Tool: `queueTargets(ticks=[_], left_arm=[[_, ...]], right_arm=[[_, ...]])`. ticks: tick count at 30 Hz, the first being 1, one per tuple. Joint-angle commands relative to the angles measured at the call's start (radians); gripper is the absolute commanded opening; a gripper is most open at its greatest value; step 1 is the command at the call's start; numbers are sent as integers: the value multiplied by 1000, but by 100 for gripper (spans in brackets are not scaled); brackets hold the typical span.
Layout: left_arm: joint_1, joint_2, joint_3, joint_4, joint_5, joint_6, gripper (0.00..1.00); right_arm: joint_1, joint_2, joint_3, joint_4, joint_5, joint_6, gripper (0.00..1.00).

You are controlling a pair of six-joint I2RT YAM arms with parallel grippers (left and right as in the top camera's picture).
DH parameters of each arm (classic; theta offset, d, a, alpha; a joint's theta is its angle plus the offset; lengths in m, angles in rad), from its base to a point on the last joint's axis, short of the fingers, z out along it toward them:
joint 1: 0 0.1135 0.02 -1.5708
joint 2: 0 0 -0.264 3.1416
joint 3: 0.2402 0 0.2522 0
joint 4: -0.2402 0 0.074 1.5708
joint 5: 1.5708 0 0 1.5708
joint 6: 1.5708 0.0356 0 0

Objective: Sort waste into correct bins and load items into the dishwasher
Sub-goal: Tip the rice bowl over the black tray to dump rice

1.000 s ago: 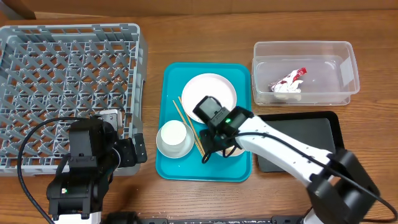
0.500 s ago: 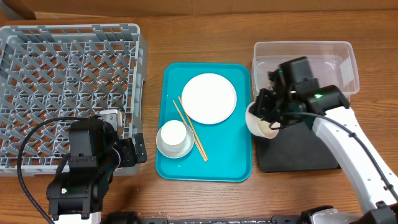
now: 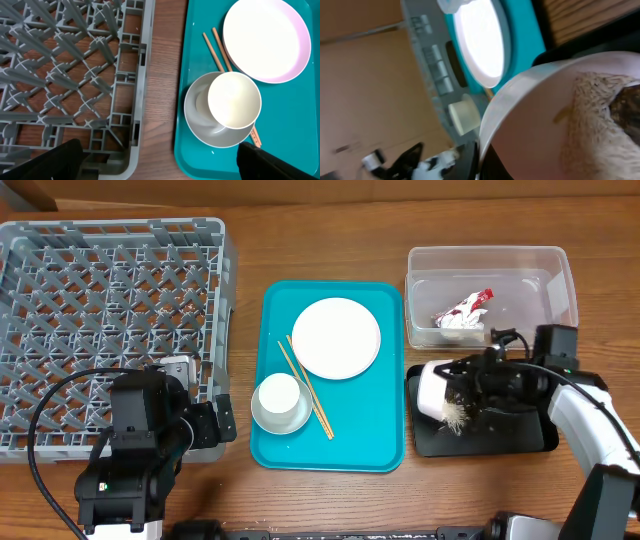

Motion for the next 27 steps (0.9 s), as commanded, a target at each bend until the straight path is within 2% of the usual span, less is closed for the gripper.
queueTargets(ticks=[1, 10, 27], left_arm=[[-6, -3, 24, 1, 4, -10, 100], [-6, -3, 24, 1, 4, -10, 100], [-6, -3, 24, 1, 4, -10, 100]], right_arm=[[-80, 15, -29, 13, -244, -13, 4], [-210, 16, -31, 8, -489, -2, 4], [-420, 16, -31, 3, -489, 71, 4]])
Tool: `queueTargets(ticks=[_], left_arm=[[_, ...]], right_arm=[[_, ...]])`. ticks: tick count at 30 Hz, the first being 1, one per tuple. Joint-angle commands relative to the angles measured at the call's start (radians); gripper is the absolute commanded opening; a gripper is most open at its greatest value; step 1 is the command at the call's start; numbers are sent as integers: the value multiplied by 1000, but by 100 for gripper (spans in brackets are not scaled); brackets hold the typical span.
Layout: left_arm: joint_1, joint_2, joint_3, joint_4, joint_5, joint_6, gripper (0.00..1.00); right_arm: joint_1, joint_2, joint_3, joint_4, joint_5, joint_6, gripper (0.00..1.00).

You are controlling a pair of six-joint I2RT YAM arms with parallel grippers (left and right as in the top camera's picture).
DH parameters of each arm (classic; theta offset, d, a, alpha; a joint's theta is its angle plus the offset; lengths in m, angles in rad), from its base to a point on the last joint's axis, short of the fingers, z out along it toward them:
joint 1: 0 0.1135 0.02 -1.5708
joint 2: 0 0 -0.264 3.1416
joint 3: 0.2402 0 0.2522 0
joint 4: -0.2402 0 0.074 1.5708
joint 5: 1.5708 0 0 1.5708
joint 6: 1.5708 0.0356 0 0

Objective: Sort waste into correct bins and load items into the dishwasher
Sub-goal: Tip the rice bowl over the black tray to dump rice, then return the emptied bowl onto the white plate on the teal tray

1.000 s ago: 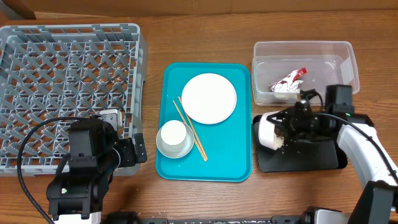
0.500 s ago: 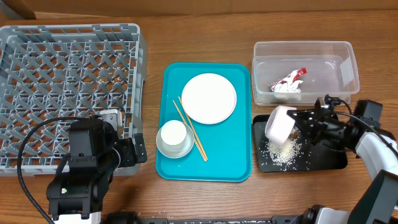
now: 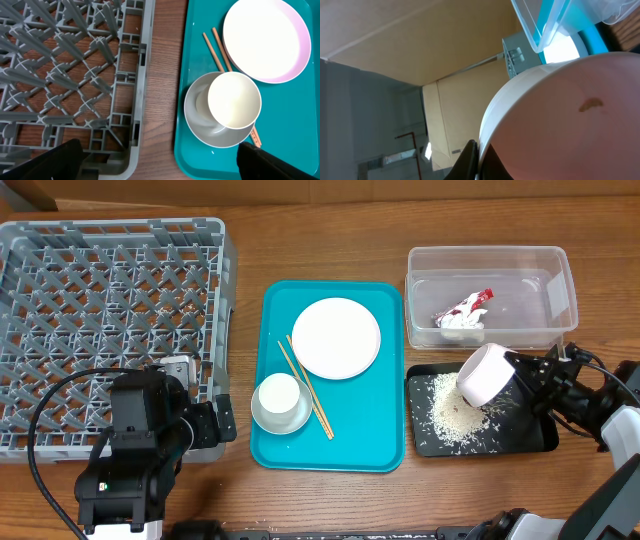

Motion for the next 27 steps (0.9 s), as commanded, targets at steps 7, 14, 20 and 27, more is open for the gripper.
queueTargets(ticks=[7, 14, 20, 27], left_arm=[[-6, -3, 24, 1, 4, -10, 100], [-6, -3, 24, 1, 4, -10, 100], [-6, -3, 24, 1, 4, -10, 100], [-6, -3, 24, 1, 4, -10, 100]], right_arm=[[-2, -3, -4, 15, -34, 14, 4], [69, -10, -3, -16, 127, -137, 4], [287, -67, 55, -110, 395, -290, 4], [565, -168, 327, -314, 843, -357, 4]])
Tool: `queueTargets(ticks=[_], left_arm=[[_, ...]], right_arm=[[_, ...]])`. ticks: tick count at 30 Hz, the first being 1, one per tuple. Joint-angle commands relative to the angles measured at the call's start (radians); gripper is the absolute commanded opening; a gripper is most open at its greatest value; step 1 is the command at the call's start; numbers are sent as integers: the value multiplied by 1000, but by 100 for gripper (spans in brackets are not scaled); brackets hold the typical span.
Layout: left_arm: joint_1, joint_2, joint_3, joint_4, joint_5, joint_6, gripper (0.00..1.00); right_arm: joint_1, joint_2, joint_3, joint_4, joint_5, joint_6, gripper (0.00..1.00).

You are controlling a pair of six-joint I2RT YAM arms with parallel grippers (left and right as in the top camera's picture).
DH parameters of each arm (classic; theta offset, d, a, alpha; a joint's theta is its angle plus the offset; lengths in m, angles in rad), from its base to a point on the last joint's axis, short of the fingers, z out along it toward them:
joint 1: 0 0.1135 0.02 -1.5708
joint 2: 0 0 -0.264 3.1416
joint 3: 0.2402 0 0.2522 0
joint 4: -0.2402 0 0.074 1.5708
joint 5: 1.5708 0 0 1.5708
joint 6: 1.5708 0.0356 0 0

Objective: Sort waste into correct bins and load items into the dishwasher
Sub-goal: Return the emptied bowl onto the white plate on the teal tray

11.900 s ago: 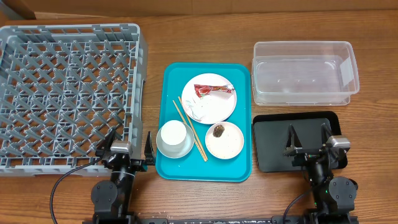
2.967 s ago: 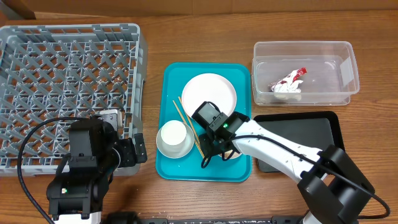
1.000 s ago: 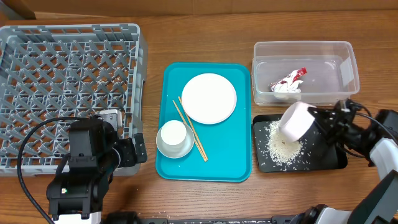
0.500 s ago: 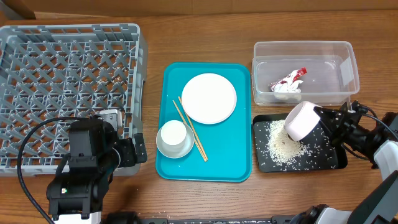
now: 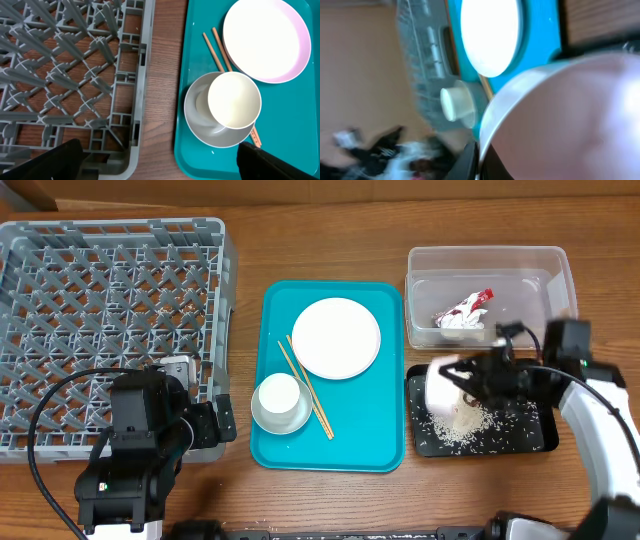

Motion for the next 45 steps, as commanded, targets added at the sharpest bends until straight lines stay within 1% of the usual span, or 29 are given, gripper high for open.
queueTargets(ticks=[1, 5, 8, 13, 15, 19, 22, 28, 31, 34, 37, 39, 41, 42, 44, 45], left_arm=[[-6, -3, 24, 1, 4, -10, 100], [-6, -3, 24, 0, 4, -9, 100], [-6, -3, 24, 1, 4, -9, 100], [-6, -3, 24, 1, 4, -9, 100], [-6, -3, 24, 1, 4, -10, 100], [-6, -3, 24, 0, 4, -10, 100], [-6, -3, 24, 0, 4, -10, 100], [-6, -3, 24, 1, 4, -10, 100], [-6, -3, 24, 1, 4, -10, 100], [-6, -3, 24, 0, 4, -9, 100], [-6, -3, 24, 0, 4, -9, 100], [-6, -3, 24, 0, 4, -10, 100], [-6, -3, 24, 0, 4, -9, 100], [-6, -3, 24, 0, 4, -9, 100], [-6, -3, 24, 0, 4, -10, 100], [-6, -3, 24, 0, 4, -10, 100]], right_arm=[[128, -58, 155, -38, 307, -58, 4], [299, -58, 243, -41, 443, -58, 4], [426, -57, 248, 3, 530, -57, 5], [636, -32, 248, 92, 795, -58, 4], [712, -11, 248, 138, 894, -111, 4], [814, 70, 248, 248, 997, -204, 4], [841, 158, 248, 331, 1002, -214, 4], [843, 341, 248, 457, 931, -213, 4], [843, 394, 248, 490, 910, -213, 4], [843, 409, 248, 489, 895, -213, 5], [843, 398, 253, 473, 856, -213, 18], [843, 378, 266, 441, 841, -203, 19], [843, 350, 298, 394, 831, -177, 27], [843, 338, 317, 369, 824, -167, 27], [844, 303, 378, 298, 780, -122, 33], [845, 295, 399, 279, 750, -101, 34]])
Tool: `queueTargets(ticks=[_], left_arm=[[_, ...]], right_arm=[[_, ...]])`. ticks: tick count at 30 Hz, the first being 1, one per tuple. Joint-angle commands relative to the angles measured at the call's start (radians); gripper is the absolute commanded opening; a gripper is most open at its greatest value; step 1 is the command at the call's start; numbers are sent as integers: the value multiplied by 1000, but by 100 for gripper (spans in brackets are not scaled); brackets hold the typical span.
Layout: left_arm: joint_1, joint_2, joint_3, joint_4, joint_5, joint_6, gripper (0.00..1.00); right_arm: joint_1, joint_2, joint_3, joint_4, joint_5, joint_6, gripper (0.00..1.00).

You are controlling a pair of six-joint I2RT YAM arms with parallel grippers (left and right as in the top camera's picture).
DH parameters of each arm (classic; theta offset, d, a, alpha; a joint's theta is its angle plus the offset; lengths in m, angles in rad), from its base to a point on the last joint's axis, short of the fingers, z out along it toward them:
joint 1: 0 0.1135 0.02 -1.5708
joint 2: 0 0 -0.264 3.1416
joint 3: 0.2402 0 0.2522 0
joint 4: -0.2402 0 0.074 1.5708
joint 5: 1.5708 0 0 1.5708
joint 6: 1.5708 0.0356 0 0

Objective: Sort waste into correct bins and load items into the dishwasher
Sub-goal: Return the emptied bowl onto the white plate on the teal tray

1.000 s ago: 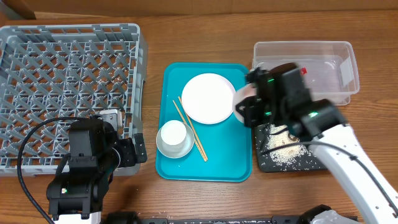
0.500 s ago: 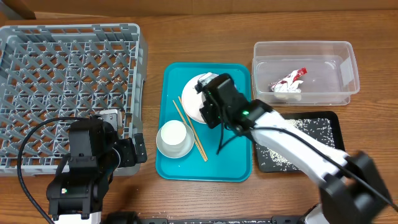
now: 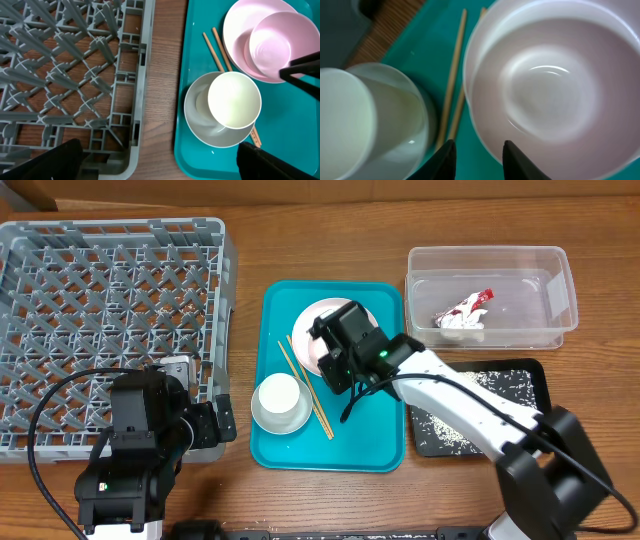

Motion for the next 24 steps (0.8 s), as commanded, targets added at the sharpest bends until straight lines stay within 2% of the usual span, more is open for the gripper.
queueTargets(ticks=[1, 3, 7, 16, 20, 24], left_arm=[[-6, -3, 24, 0, 4, -10, 100], [-6, -3, 24, 1, 4, -10, 100], [-6, -3, 24, 1, 4, -10, 100], [-6, -3, 24, 0, 4, -10, 100], [-6, -3, 24, 0, 4, -10, 100], [-6, -3, 24, 0, 4, -10, 100]], right_arm=[[2, -93, 116, -34, -115, 91, 34], [6, -93, 122, -37, -166, 143, 38], [34, -65, 114, -63, -182, 257, 39], [125, 84, 114, -81, -154, 306, 38], [131, 109, 114, -84, -150, 310, 18], [121, 101, 139, -109, -87, 320, 4]])
